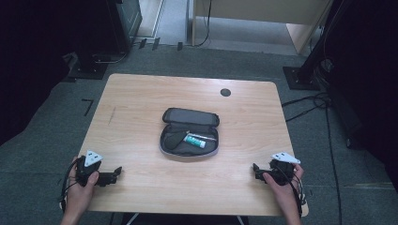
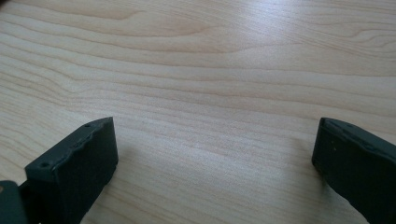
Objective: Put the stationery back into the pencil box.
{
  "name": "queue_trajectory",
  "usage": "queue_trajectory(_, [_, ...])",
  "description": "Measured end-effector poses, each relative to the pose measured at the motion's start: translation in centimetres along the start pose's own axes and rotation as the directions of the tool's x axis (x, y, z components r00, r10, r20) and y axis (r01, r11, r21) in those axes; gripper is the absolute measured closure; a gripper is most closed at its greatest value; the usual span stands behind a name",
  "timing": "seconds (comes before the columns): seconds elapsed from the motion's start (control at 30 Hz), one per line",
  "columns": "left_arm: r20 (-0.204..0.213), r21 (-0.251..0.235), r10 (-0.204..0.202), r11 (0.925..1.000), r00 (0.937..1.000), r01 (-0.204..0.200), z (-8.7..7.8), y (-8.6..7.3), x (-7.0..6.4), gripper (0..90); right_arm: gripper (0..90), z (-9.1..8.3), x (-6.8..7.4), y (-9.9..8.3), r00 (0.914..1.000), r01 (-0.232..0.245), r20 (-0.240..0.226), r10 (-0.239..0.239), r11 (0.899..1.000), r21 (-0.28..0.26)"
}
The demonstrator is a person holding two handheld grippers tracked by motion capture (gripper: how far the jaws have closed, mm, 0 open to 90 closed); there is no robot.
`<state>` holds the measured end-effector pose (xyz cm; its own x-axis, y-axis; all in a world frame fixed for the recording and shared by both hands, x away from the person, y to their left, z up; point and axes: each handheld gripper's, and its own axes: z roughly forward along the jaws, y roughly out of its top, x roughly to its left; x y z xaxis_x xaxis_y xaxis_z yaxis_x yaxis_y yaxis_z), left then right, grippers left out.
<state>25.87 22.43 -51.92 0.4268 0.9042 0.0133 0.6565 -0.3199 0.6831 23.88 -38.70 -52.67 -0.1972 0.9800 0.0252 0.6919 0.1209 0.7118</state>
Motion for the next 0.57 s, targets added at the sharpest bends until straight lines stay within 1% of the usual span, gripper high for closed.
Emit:
queue_trajectory(0.43, [-0.018,0.003,-0.019,0.9998,0.9997,0.019,0.13,0.17,-0.23,0.0,0.0,0.01,-0.02,0.0,1.0,0.001,0.001,-0.001,1.0,-0.001])
queue_trajectory(0.57, [-0.034,0.002,-0.035,0.9994,0.9988,0.035,0.17,0.2,-0.48,0.0,0.0,0.01,-0.02,0.01,1.0,0.001,0.001,-0.001,1.0,-0.001])
